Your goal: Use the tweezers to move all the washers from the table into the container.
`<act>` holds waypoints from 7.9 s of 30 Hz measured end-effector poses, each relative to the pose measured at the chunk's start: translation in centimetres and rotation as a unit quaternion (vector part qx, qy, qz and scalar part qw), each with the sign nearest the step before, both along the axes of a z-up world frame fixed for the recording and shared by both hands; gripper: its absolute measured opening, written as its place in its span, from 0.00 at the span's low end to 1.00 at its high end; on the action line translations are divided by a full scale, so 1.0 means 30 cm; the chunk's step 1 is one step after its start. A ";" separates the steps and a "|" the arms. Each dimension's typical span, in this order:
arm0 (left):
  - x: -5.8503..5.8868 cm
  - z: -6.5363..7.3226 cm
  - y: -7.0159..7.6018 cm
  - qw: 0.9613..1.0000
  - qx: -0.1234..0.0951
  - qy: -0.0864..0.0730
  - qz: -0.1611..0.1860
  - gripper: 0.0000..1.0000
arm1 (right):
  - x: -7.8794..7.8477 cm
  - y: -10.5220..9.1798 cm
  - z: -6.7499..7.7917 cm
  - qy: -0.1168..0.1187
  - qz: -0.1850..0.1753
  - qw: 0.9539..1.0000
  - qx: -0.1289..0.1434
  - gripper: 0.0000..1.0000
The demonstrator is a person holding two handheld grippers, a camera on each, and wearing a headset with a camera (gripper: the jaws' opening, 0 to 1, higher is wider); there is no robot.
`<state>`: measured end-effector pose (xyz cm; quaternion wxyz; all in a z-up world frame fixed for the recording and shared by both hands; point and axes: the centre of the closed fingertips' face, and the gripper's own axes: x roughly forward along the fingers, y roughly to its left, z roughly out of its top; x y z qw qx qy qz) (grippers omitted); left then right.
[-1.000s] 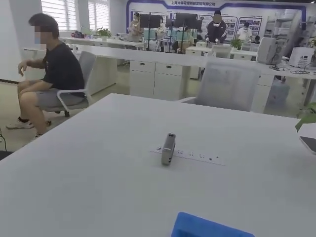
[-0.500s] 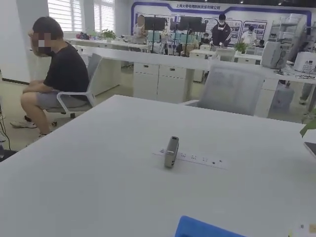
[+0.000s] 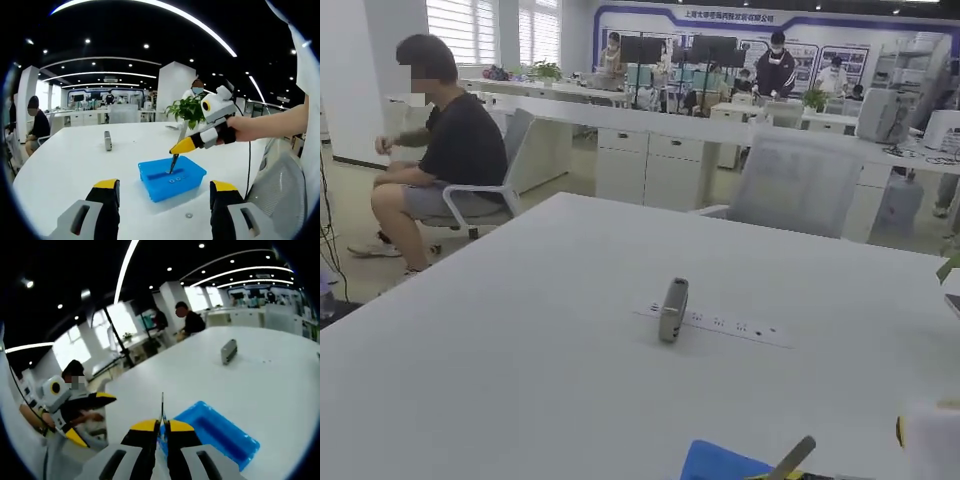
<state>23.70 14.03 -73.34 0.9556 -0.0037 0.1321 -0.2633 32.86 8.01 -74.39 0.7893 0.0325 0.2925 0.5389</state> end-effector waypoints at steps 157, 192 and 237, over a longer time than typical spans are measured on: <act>0.007 -0.004 0.008 1.000 -0.022 0.011 0.002 0.71 | -0.383 0.065 -0.287 -0.208 0.202 0.940 -0.177 0.03; 0.013 0.007 0.018 1.000 -0.020 0.001 0.014 0.72 | 0.000 -0.025 -0.030 0.006 -0.052 0.999 -0.006 0.03; 0.007 0.016 0.001 0.999 -0.040 0.007 0.000 0.68 | 0.090 0.086 -0.221 -0.078 0.028 0.993 -0.085 0.04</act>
